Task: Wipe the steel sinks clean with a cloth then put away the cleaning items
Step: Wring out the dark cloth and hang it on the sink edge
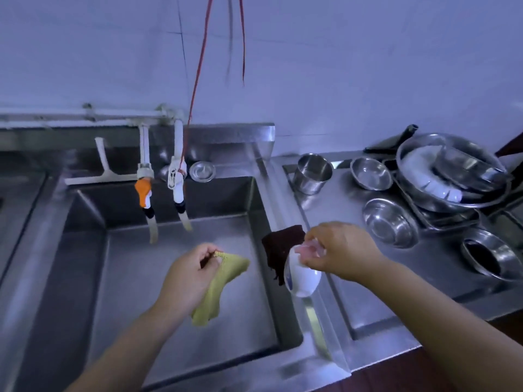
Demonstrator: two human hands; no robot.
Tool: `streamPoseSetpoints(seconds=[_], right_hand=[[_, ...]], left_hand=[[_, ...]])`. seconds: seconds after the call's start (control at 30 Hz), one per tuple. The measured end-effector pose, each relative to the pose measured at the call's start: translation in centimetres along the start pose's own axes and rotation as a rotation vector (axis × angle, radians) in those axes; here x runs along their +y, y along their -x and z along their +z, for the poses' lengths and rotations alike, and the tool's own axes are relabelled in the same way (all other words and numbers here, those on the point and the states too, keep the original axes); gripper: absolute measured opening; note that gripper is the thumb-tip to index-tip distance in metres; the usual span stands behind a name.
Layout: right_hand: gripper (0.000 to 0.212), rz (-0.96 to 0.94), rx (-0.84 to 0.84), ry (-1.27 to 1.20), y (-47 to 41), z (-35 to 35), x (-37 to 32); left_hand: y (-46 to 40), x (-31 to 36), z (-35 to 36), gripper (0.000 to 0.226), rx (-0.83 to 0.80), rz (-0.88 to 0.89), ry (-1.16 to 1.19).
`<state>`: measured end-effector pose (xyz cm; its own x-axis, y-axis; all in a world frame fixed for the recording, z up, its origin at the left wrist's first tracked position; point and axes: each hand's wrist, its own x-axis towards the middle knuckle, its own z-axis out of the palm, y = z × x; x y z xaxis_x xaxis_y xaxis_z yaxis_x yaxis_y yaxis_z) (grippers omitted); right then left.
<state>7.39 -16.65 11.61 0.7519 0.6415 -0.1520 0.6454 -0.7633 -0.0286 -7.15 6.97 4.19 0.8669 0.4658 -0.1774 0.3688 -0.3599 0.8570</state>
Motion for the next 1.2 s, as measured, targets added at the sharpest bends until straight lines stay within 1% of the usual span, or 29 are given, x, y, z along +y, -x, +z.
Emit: streamPoseSetpoints(seconds=[0.13, 0.2, 0.3, 0.37, 0.4, 0.5, 0.6, 0.73, 0.9, 1.1, 1.2], right_hand=[[0.036, -0.054, -0.02, -0.017, -7.2, -1.2, 0.9], [0.042, -0.1, -0.03, -0.008, -10.9, -1.7, 1.4], [0.038, -0.164, -0.048, 0.012, -16.6, -2.3, 1.6], [0.029, -0.218, -0.078, 0.07, -20.2, -2.8, 1.3], [0.029, -0.257, -0.089, 0.108, -21.9, -2.9, 1.2], [0.039, -0.372, -0.094, 0.207, -27.0, -3.5, 0.9], [0.042, -0.484, -0.074, 0.295, -31.4, -3.7, 0.2], [0.042, -0.586, -0.032, 0.344, -35.5, -3.6, -0.6], [0.046, -0.666, -0.032, 0.342, -38.8, -3.0, -1.3], [0.03, -0.684, 0.035, 0.229, -40.4, -2.3, -1.4], [0.028, -0.68, 0.038, 0.201, -40.6, -1.9, -1.5]], left_hand=[[-3.7, 0.3, -0.2, 0.015, 0.055, -0.043, 0.028], [-5.5, 0.5, 0.1, 0.019, 0.076, -0.034, 0.024], [-8.0, 0.7, 0.8, 0.029, 0.079, -0.022, 0.045], [-9.1, 0.7, 1.3, 0.029, 0.077, -0.06, 0.082], [-9.6, 0.7, 1.5, 0.028, 0.076, -0.088, 0.1], [-11.0, 0.9, 1.9, 0.022, 0.07, -0.147, 0.138], [-12.3, 1.1, 2.2, 0.021, 0.093, -0.151, 0.134], [-13.4, 1.1, 2.8, 0.027, 0.166, -0.131, 0.083], [-14.0, 0.5, 4.2, 0.028, 0.217, -0.174, 0.081], [-14.5, 0.7, 4.8, 0.023, 0.223, -0.204, 0.144], [-14.7, 0.9, 5.1, 0.027, 0.243, -0.203, 0.136]])
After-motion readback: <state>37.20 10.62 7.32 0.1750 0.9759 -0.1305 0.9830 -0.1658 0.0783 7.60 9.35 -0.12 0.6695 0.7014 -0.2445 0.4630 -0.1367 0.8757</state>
